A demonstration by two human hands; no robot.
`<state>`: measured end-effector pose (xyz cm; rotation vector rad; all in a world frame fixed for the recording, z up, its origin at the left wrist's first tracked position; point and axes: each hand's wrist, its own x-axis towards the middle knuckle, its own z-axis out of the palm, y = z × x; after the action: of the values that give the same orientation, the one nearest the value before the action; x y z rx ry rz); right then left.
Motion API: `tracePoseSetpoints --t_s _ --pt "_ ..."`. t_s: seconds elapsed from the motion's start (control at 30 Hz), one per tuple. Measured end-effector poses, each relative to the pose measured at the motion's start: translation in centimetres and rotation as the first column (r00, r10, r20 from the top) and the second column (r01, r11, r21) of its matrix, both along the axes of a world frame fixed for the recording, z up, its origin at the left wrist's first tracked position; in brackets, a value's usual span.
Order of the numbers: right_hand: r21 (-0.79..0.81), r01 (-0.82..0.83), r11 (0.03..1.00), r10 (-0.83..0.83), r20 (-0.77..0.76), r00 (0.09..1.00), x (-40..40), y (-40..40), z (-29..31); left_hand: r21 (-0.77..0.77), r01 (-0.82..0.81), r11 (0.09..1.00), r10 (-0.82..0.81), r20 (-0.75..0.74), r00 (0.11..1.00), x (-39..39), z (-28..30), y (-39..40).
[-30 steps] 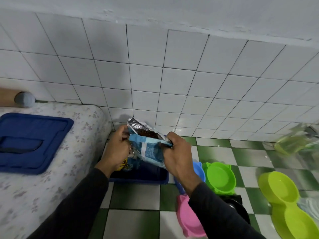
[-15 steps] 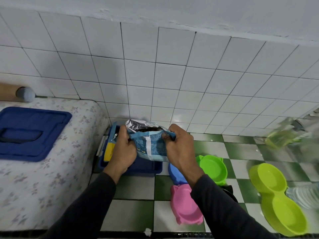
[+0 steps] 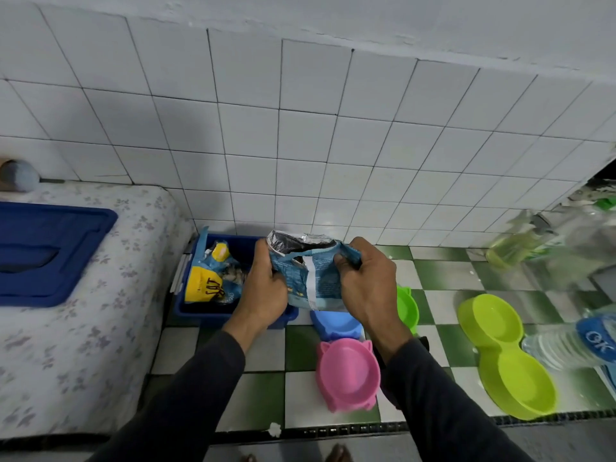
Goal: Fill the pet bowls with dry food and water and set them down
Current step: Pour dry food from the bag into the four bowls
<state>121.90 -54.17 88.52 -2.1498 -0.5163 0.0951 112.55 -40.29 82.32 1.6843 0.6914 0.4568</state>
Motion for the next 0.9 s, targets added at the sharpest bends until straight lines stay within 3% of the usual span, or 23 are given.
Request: tracePoseSetpoints --t_s 0.23,0.77,0.9 --pt "0.036 -0.016 0.999 0.018 -0.055 0.998 3.5 -4.4 -1.2 -0.037 -0.039 0.999 0.038 -0.027 0.999 2.7 -1.0 -4.9" --pt "-0.123 -0.232 0.965 0.237 0.026 0.971 15.3 -13.2 -4.1 -0.391 -0.244 0.887 0.254 -0.027 0.967 12.5 -6.8 -16.8" --pt "-0.213 -0.284 0.935 0.299 0.044 0.953 16.8 -14.2 -4.5 -0.593 -0.321 0.738 0.358 -0.059 0.932 14.1 -7.7 -19.3"
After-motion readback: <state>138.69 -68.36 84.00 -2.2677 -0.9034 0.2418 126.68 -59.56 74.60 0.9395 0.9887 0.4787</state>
